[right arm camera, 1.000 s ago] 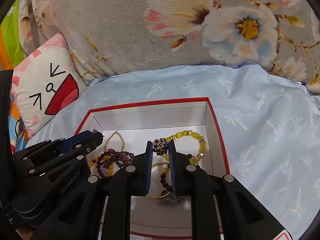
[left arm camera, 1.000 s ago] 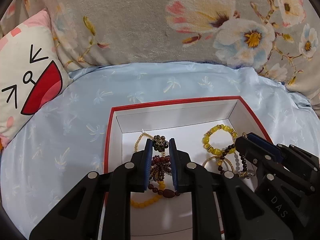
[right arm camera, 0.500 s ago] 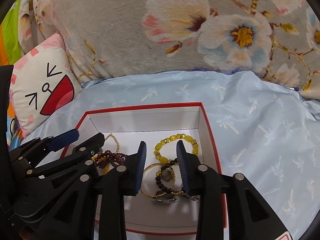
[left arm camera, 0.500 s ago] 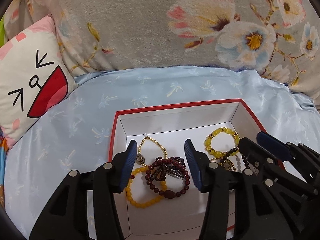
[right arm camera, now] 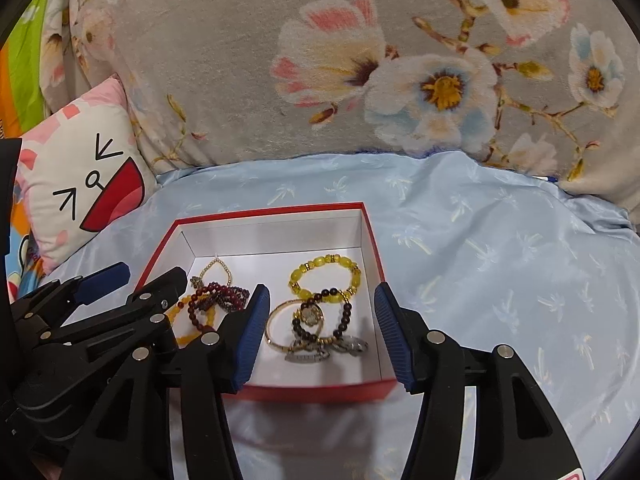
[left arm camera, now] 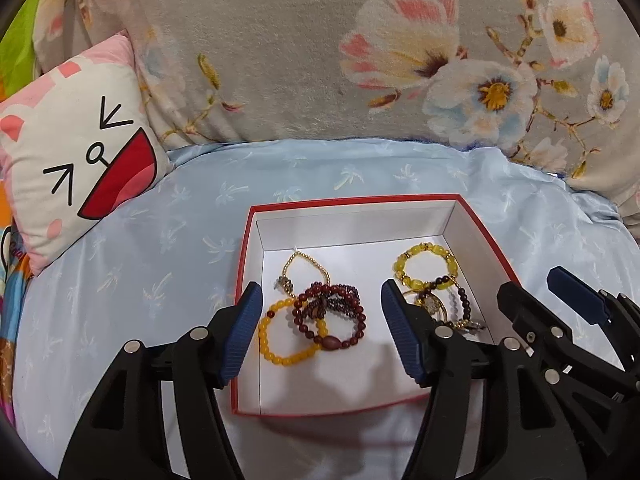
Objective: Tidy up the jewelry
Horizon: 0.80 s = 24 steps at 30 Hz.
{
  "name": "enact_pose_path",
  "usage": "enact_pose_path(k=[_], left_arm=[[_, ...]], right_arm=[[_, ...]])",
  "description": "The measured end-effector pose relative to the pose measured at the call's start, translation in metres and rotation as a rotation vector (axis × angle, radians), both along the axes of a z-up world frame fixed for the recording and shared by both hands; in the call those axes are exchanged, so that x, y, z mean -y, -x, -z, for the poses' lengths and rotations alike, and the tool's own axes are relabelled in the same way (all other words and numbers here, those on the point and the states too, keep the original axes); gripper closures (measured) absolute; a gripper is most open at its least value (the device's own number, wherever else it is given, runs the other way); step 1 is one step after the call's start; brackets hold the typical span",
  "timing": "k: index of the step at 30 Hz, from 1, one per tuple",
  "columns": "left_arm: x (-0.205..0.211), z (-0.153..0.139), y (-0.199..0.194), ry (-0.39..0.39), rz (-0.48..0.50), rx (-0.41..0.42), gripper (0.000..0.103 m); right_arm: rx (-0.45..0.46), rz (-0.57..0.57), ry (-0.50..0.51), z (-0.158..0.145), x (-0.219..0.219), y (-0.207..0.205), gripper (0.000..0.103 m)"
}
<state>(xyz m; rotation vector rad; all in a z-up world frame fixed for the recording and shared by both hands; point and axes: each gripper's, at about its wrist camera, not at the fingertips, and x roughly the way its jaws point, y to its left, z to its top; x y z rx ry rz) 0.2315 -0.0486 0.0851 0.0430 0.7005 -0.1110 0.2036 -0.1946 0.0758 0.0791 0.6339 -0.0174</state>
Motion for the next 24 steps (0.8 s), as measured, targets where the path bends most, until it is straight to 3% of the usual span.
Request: enact_pose_path(k=[5, 16, 24], left_arm=[[0.001, -0.004, 0.021, -0.005, -0.001, 0.006, 0.040], [-0.001, -0.001, 0.056, -0.031, -0.045, 0.011, 0.025], [-0.004, 0.015, 0.076, -0.049, -0.067, 0.000, 0.022]], right_arm=[[0.011, 0.025, 0.012, -0.004, 0.002, 0.023, 0.047], [0.022, 0.077, 0.031, 0.002, 0.007, 0.065, 0.036], [0.016, 0.111, 0.083, 0.015, 0.000, 0.086, 0.035]])
